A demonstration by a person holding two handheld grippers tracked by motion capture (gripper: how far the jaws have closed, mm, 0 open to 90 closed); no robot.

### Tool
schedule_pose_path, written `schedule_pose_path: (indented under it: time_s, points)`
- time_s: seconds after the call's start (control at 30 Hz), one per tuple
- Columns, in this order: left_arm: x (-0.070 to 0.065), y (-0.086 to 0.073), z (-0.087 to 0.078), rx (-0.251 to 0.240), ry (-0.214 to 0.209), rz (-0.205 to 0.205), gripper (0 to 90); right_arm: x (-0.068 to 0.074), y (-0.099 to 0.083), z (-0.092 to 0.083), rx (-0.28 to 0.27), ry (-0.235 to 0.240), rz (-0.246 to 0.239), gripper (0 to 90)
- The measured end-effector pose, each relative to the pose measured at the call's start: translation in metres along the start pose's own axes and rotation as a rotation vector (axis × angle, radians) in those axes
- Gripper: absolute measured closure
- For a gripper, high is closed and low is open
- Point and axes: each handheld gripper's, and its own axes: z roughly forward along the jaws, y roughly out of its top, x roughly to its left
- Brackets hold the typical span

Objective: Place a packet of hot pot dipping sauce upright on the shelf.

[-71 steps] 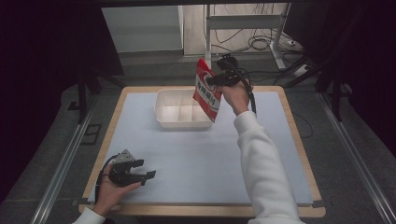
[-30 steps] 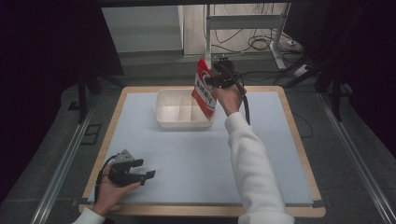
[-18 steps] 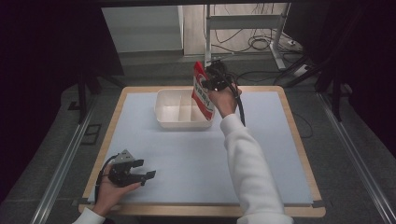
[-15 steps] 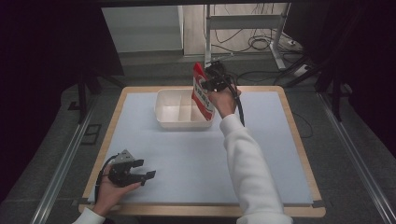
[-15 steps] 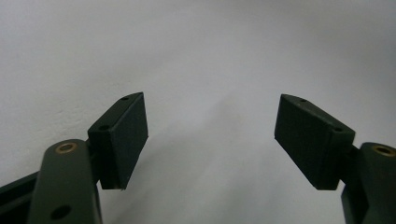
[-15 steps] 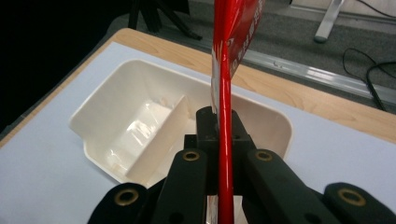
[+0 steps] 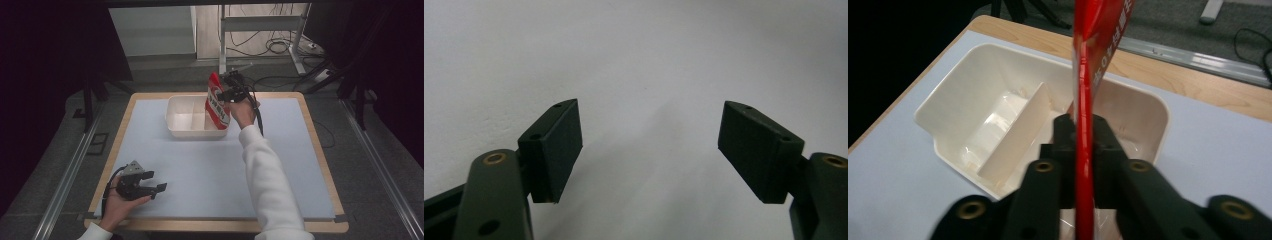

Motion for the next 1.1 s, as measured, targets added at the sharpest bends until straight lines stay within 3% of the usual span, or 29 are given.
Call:
schedule_pose_path:
  time_s: [0.2,0.3,0.37,0.53,0.77,0.8,0.93,1.1]
  points:
    - [0.0,0.0,0.0,-0.004,0.0,-0.004,25.6,0.007,-0.001,-0.01,-0.05,-0.02,-0.041,50.5]
    - [0.0,0.0,0.0,-0.008,0.002,-0.006,25.6,0.009,-0.002,-0.02,-0.081,-0.015,-0.058,40.9]
    - [0.0,0.0,-0.001,-0.009,0.002,-0.003,25.6,0.01,-0.003,-0.023,-0.087,-0.013,-0.059,39.3]
    - [0.001,0.0,-0.001,-0.006,0.005,-0.001,25.6,0.012,-0.011,-0.039,-0.129,0.045,-0.071,34.8]
    - [0.0,0.0,-0.001,-0.011,0.006,-0.011,25.5,0.012,-0.035,-0.064,-0.169,0.105,-0.095,33.6]
    - [0.0,0.0,-0.001,-0.011,0.007,-0.011,25.5,0.011,-0.046,-0.072,-0.181,0.125,-0.1,33.5]
    - [0.0,0.001,-0.001,-0.013,0.009,-0.013,25.5,0.01,-0.062,-0.081,-0.186,0.138,-0.111,33.5]
    - [-0.001,0.001,0.0,-0.011,0.01,-0.014,25.5,0.005,-0.101,-0.096,-0.191,0.157,-0.127,33.2]
